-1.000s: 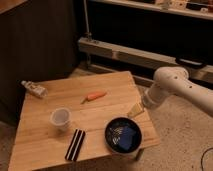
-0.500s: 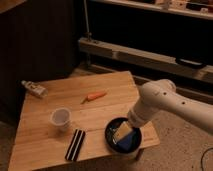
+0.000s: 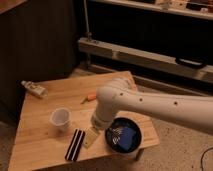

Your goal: Move the arm in a circular motion

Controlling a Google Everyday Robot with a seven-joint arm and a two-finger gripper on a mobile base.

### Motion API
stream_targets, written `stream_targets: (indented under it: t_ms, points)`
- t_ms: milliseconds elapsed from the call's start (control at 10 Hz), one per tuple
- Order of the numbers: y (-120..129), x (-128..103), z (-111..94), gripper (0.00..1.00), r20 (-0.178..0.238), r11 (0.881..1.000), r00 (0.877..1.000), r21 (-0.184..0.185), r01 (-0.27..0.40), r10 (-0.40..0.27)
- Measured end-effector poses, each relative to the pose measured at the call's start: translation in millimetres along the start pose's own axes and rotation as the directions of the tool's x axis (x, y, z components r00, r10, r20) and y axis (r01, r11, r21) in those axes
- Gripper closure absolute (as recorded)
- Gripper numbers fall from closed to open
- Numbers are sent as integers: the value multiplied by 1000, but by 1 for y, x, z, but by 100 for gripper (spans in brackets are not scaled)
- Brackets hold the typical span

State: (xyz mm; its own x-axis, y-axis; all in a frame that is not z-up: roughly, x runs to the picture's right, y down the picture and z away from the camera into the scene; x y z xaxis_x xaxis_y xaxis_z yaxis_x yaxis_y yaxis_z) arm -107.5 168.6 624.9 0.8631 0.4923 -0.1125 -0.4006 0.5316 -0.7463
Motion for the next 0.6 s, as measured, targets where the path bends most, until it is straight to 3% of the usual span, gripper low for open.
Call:
stream_targets:
  t_ms: [300,500,600]
  points:
    - [-15,-80,4,20,14,996,997,25,81,-81]
    - [-40,-124,2,20,19,995,996,54,81,-83]
    - [-68,-151,-1,20,20,995,997,74,69,-71]
